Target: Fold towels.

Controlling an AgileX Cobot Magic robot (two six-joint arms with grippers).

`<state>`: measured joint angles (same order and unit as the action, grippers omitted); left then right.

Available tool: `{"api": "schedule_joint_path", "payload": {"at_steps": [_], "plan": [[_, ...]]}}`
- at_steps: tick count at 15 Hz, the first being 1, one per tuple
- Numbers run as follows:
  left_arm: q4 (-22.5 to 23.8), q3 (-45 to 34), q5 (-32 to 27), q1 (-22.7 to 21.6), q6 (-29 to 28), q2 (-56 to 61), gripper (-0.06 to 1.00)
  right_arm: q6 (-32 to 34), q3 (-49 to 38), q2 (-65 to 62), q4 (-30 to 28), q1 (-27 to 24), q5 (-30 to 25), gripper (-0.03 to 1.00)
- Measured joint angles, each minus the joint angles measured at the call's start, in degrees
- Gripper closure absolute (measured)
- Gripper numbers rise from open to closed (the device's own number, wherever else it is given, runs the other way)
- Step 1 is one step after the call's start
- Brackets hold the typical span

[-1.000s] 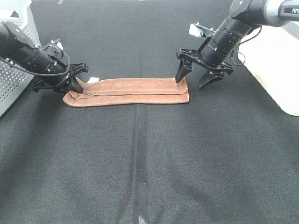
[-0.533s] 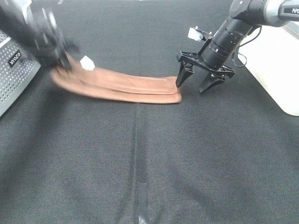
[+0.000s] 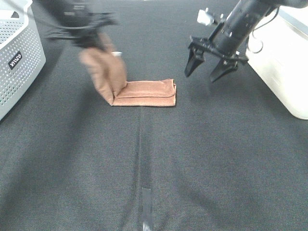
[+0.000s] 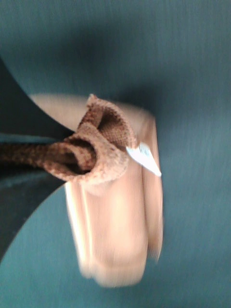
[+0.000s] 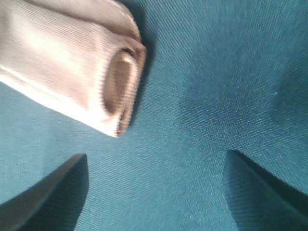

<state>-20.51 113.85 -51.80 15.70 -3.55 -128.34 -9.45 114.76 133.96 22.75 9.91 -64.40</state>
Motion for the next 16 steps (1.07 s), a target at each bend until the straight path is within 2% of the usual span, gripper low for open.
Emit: {"api": "schedule_joint_path", "payload": {"at_steps": [4,6,7,10,11,12,14,16], "plan": [[-2.5,0.2,5.0,5.4,-6.6,-4.6,0.85,0.2,0.0,-0.6,-0.3,0.0,-1.4,0.24],[-6.0,0.2,7.3,6.7,-7.5,-6.8,0.77,0.2,0.0,-0.6,-0.6,0.0,-1.4,0.24],[-6.0,0.2,7.3,6.7,-7.5,-6.8,0.77,0.2,0.0,-0.6,-0.6,0.0,-1.4,0.24],[-10.3,0.2,10.9,8.2,-7.7,-7.5,0.54,0.2,0.0,-0.6,-0.9,0.0,-1.4,0.24],[-13.3,0.2,12.0,8.4,-7.7,-7.5,0.41,0.2,0.0,-0.6,-1.3,0.0,-1.4,0.24],[-15.6,0.2,12.1,8.4,-7.6,-7.5,0.34,0.2,0.0,-0.6,-1.3,0.0,-1.4,0.24],[-19.5,0.2,12.4,8.4,-5.2,-7.5,0.30,0.2,0.0,-0.6,-1.2,0.0,-1.4,0.24],[-20.2,0.5,12.6,8.0,-1.7,-7.5,0.29,0.2,0.0,-0.6,1.3,0.0,-1.4,0.24]]}}
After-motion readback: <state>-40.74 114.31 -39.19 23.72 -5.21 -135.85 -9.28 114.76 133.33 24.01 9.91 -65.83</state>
